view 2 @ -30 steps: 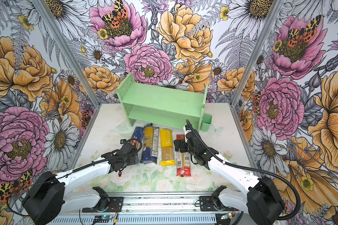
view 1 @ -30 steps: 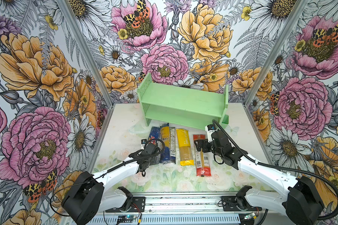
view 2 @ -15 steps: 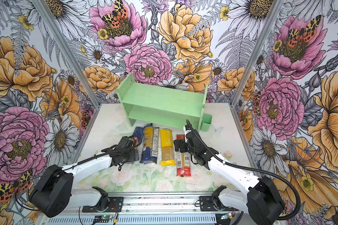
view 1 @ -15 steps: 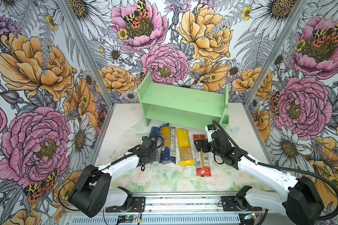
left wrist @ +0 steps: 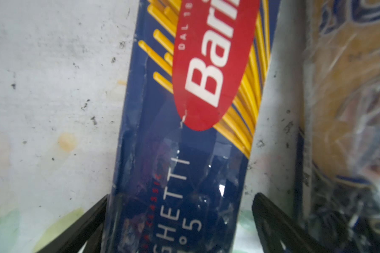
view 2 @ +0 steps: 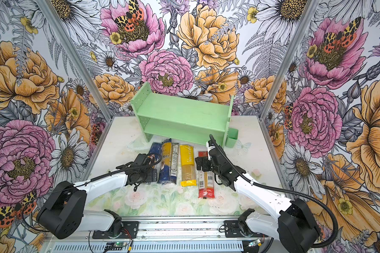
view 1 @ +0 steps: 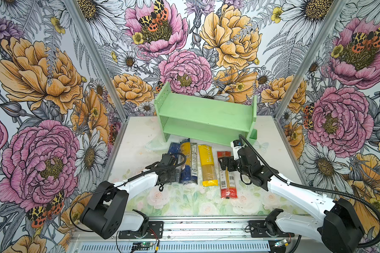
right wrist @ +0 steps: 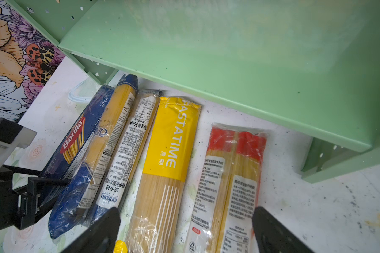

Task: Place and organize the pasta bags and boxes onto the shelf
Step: 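Lower the left gripper around the blue Barilla box and close it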

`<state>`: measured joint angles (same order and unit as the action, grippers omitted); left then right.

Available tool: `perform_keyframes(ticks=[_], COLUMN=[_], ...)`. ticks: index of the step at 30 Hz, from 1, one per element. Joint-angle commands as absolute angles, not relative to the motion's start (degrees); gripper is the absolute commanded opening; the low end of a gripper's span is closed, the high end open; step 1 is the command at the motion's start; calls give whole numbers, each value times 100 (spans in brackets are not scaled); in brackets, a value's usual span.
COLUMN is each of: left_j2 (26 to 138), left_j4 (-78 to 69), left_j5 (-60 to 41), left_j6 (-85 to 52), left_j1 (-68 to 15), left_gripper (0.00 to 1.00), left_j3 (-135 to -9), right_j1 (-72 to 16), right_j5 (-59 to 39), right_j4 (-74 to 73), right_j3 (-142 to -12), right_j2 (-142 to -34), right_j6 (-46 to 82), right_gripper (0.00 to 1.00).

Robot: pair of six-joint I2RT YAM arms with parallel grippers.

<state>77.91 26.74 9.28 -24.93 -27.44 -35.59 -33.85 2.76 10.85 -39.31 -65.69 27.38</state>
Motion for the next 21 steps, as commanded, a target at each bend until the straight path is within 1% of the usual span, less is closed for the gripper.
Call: perform_keyframes(ticks=[1,4,14,21], left_j2=[7861,7933,8256,8324], left_j4=[2546,2540,2554,2608], left_j5=[740,720,590,598], left_j6=[-2381,-2373,-2312,-2312], left_j1=[-2709,-2710,-2730,-2758], left_gripper=[95,93,91,84], left_j3=[-3727,-3755,-3893,-3929], right_j1=[-3420,-3421,-3421,-3419], right_j5=[222,207,200,183], right_j4=[892,889,888,887], right_j3=[-3981,-3977,-3966,-3964], right_j2=[-6471,-6478,-6450,-6429], right_j6=[2681,2683,2663,2635], right_gripper=[95,95,94,94])
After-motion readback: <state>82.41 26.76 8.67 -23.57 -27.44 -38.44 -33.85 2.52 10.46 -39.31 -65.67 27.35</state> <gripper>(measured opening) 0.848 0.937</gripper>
